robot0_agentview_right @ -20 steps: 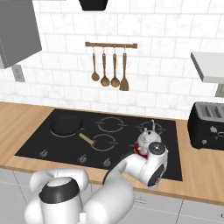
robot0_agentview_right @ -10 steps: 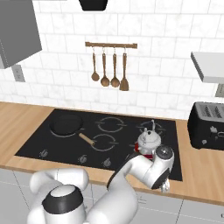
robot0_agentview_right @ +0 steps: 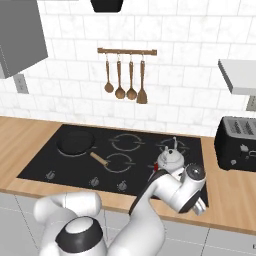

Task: Pick the kettle from the counter and place it on a stove burner. Then turn the burner on.

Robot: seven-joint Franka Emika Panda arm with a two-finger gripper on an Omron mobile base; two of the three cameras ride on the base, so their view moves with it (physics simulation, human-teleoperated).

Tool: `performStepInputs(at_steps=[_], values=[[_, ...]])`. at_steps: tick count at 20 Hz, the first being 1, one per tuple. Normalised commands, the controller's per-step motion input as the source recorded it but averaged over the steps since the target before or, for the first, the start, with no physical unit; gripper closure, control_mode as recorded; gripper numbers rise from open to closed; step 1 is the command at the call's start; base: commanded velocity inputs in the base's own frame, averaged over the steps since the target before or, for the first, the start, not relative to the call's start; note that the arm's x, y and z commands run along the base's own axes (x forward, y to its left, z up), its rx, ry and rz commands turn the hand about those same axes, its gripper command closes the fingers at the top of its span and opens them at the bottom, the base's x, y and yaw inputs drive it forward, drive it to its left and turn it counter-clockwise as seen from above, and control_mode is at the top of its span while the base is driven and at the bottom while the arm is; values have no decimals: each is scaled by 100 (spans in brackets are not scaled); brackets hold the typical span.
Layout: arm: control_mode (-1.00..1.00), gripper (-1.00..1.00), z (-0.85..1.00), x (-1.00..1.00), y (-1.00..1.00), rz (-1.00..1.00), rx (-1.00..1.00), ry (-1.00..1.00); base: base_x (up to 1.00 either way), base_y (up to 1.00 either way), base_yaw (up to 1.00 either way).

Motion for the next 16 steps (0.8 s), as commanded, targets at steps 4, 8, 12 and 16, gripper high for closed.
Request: performStepInputs(at_steps=[4,8,12,16], values=[[-100,-100,0,0,0,0,0,0,0,0,0],[-100,-100,11,0,0,0,0,-4,0,0,0],[-100,-100,38,0,0,0,0,-10,0,0,0],[-100,-100,78,-15,-3,0,4,-20,0,0,0]])
